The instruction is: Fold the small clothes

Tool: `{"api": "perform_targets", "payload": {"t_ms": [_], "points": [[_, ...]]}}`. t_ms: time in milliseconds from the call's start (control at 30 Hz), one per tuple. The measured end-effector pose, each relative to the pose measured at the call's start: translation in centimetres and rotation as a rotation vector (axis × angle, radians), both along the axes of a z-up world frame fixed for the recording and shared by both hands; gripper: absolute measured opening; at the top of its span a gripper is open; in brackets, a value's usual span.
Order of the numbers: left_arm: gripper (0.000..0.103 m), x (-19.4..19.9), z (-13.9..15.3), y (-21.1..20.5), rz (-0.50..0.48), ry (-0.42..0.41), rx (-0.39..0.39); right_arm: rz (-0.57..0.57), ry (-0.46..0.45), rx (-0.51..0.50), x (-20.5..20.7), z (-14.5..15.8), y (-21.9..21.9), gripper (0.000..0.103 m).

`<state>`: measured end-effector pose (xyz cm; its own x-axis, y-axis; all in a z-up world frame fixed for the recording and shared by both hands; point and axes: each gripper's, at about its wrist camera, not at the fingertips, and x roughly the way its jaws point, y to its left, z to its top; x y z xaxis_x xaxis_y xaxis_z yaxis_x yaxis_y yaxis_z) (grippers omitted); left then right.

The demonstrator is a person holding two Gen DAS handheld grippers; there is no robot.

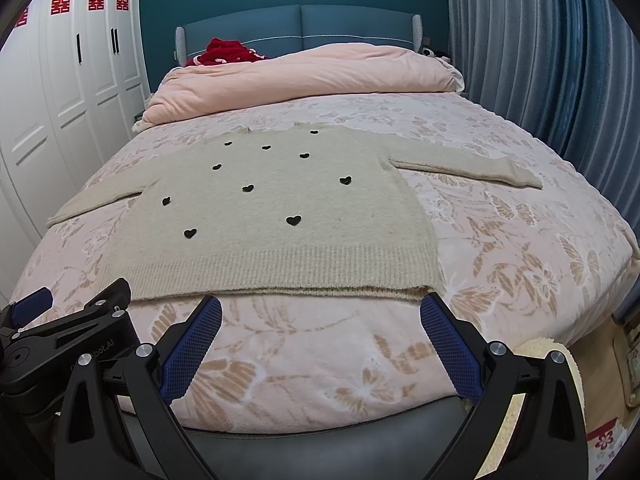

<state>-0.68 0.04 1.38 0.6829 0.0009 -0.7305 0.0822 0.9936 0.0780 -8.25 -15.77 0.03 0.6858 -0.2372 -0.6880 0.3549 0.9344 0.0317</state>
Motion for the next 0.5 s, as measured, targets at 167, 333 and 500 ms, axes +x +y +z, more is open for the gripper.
{"api": "perform_targets", "payload": {"t_ms": [167,333,500], "points": [[0.097,-0.01,0.03,-0.06,0.0,0.001,0.0,-0.002,0.001,-0.001,0.02,0.02,0.04,0.098],[0.097,-0.02,0.04,-0.03,-0.001,0.001,-0.001,-0.003,0.001,0.0,0.03,-0.01,0.08,0.098],[0.097,-0.01,0.04,0.01,0.0,0.002,-0.001,-0.004,0.002,0.0,0.0,-0.01,0.04,0.098]]}}
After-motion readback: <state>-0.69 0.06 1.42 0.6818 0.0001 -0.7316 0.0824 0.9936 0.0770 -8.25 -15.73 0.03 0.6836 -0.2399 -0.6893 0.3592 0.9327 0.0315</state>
